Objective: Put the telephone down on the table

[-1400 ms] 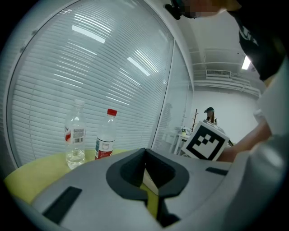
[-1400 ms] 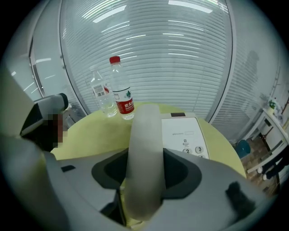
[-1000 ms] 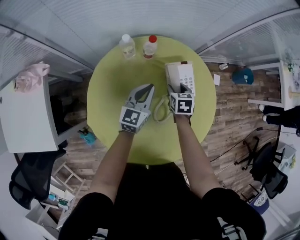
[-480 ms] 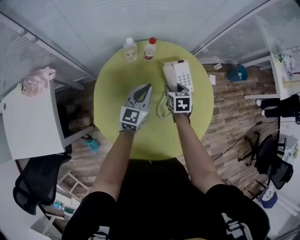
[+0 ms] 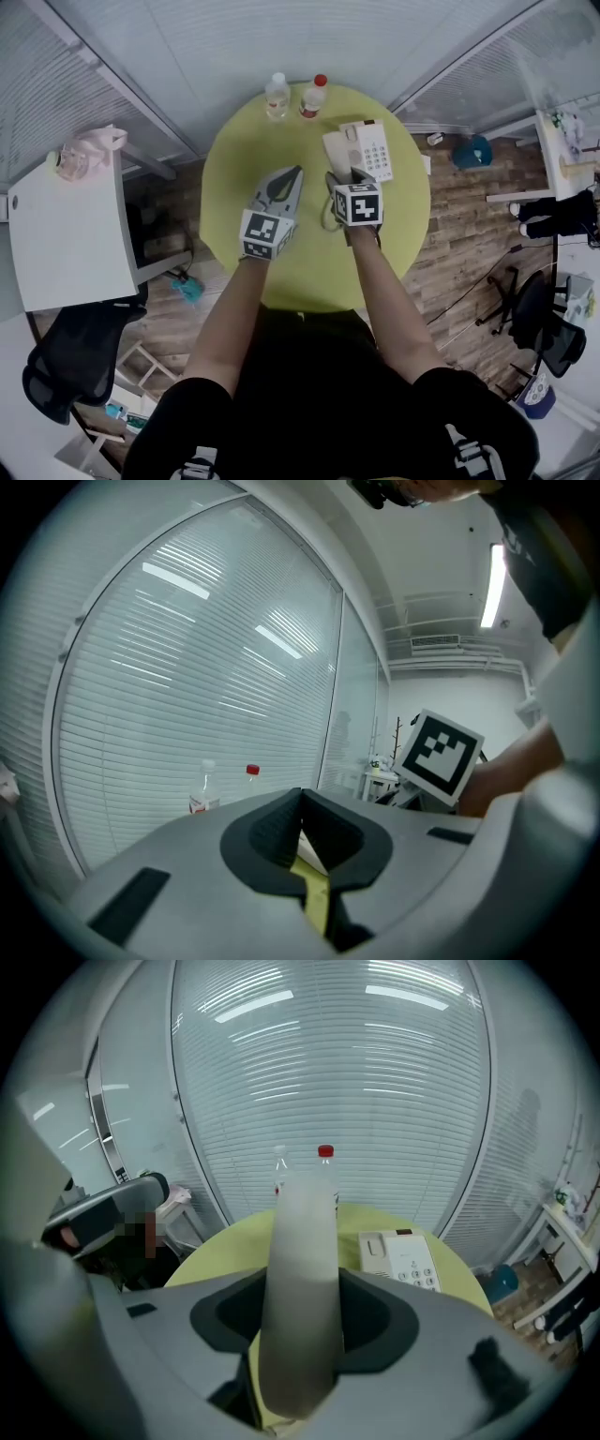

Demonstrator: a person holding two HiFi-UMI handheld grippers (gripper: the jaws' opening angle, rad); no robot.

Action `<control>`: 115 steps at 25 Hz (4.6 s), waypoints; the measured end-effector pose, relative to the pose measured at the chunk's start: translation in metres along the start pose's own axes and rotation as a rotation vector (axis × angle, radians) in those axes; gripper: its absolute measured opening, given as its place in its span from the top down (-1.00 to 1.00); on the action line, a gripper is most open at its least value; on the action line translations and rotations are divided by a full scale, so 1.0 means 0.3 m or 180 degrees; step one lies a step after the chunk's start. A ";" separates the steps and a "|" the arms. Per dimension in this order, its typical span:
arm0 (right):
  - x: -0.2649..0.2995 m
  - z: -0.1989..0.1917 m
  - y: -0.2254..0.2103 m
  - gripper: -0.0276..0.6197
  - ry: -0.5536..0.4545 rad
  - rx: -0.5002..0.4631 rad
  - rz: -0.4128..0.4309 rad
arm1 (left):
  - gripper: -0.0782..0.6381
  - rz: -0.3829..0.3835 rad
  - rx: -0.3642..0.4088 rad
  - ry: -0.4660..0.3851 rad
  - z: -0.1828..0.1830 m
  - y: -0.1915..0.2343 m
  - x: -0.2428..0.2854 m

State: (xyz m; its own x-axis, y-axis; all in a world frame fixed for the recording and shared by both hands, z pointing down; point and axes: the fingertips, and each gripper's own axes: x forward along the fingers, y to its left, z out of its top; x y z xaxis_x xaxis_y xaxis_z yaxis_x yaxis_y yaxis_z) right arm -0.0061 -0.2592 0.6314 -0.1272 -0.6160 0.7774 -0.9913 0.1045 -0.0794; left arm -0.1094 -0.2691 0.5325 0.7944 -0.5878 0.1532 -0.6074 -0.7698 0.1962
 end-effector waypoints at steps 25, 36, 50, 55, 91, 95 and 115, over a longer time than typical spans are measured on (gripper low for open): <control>0.152 -0.024 0.491 0.25 0.0122 -0.0296 0.0391 | 0.75 0.0417 -0.0088 0.0034 -0.095 0.287 -0.343; 0.259 -0.083 0.606 0.25 0.0264 -0.0320 0.0539 | 0.75 0.0623 -0.0183 0.0184 -0.222 0.388 -0.412; 0.418 -0.198 0.722 0.25 0.0489 -0.0248 0.0666 | 0.75 0.0762 -0.0348 0.0396 -0.396 0.479 -0.433; 0.444 -0.231 0.747 0.25 0.0555 -0.0248 0.0696 | 0.75 0.0781 -0.0369 0.0509 -0.468 0.491 -0.441; 0.457 -0.294 0.796 0.19 0.0676 -0.0479 0.0676 | 0.75 0.0854 -0.0289 0.0367 -0.410 0.513 -0.495; 0.358 -0.194 0.789 0.19 0.0462 -0.0393 0.0771 | 0.75 0.0785 -0.0242 0.0331 -0.338 0.485 -0.499; -0.584 0.181 0.559 0.84 -0.1809 -0.0505 0.1181 | 0.75 -0.0196 0.0180 0.0131 0.163 -0.021 -0.478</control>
State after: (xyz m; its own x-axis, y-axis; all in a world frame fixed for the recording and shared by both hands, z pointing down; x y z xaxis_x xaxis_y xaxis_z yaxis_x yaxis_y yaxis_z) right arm -0.1517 -0.1762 0.4482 -0.4968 -0.8261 0.2661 -0.8678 0.4734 -0.1509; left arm -0.2194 -0.1922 0.4618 0.8287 -0.5291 0.1824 -0.5554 -0.8176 0.1518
